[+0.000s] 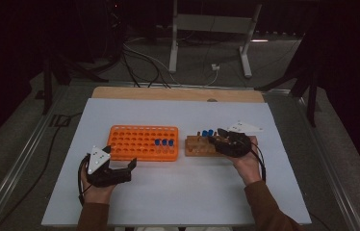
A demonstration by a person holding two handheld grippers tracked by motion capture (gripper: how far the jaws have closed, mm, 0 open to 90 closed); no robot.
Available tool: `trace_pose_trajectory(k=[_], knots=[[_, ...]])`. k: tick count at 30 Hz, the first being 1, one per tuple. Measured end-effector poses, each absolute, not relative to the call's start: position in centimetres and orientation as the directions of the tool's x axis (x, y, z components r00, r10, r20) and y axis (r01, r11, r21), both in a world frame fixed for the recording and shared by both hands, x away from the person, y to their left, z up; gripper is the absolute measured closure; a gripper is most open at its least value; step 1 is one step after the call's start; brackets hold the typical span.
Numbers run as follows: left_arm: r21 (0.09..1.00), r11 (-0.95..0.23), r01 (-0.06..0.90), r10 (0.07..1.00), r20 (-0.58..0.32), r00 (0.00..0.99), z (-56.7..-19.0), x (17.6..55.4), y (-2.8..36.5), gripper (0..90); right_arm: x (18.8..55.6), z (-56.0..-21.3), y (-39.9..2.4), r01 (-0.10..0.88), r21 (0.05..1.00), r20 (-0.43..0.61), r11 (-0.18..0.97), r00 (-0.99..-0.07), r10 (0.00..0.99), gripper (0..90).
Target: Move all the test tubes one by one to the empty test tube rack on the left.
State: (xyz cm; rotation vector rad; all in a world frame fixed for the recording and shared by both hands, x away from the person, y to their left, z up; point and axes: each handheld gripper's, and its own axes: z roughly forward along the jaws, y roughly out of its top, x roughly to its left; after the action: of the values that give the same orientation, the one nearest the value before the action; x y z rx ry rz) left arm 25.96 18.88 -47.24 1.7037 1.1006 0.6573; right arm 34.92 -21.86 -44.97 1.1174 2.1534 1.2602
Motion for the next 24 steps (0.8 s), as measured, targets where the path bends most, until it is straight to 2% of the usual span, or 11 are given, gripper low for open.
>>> trace_pose_trajectory(k=[5, 11, 24], knots=[[0.919, -0.127, 0.373, 0.893, -0.058, 0.447, -47.3, 26.0, 18.8, 0.8, 35.3, -45.4, -21.5, 0.436, 0.856, 0.051, 0.278, -0.606, 0.794, 65.1], [0.92, -0.125, 0.372, 0.894, -0.058, 0.445, -47.3, 26.0, 18.8, 0.8, 35.7, -45.9, -21.1, 0.444, 0.851, 0.053, 0.282, -0.606, 0.794, 74.1], [0.919, -0.128, 0.373, 0.893, -0.057, 0.447, -47.4, 26.0, 18.6, 0.8, 35.3, -45.9, -20.4, 0.436, 0.842, 0.026, 0.318, -0.621, 0.784, 77.0]])
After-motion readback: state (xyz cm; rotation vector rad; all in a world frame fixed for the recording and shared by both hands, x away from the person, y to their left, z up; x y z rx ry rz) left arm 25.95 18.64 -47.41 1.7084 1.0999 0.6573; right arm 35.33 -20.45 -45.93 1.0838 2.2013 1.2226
